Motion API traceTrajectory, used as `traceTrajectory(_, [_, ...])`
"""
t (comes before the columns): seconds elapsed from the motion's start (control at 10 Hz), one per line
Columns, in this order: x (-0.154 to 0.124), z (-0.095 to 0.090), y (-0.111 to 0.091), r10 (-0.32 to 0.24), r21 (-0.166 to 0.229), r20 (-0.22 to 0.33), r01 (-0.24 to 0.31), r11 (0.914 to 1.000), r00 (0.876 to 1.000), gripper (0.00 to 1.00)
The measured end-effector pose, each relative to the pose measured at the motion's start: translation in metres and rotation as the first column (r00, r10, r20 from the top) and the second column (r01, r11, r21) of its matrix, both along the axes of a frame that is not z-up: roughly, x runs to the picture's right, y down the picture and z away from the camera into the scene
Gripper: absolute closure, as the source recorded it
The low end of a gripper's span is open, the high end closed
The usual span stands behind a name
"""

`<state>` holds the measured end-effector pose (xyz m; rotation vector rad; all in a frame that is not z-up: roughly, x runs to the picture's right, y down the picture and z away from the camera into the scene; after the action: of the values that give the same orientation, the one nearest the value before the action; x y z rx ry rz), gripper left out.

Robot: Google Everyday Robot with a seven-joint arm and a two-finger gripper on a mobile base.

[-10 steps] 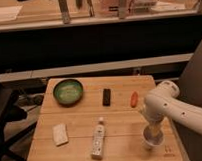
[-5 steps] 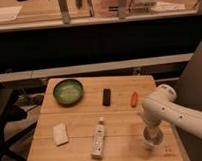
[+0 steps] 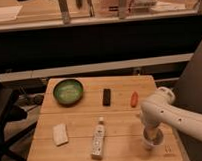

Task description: Pick up the ceramic cup

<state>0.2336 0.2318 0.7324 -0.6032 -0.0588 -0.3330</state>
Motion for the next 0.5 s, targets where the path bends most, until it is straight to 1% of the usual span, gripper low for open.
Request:
traceTrajectory(0.1, [0.0003,0.0016,0.0022,0.0,0.0,0.002,0.0,1.0,1.0,0.26])
traceTrajectory(0.2, [0.001,0.0037,0.0053,-0.001,0.002,0.006,0.001,1.0,1.0,0.28])
traceTrajectory(0.3, [0.0015,0.004,0.0067,-0.001,0.003,0.009,0.001,1.0,1.0,0.34])
traceTrajectory(0.4, [0.0022,0.004,0.0071,-0.002,0.006,0.011,0.002,1.0,1.0,0.44])
traceTrajectory(0.5, [0.0038,0.005,0.0082,-0.002,0.01,0.015,0.002,1.0,1.0,0.56])
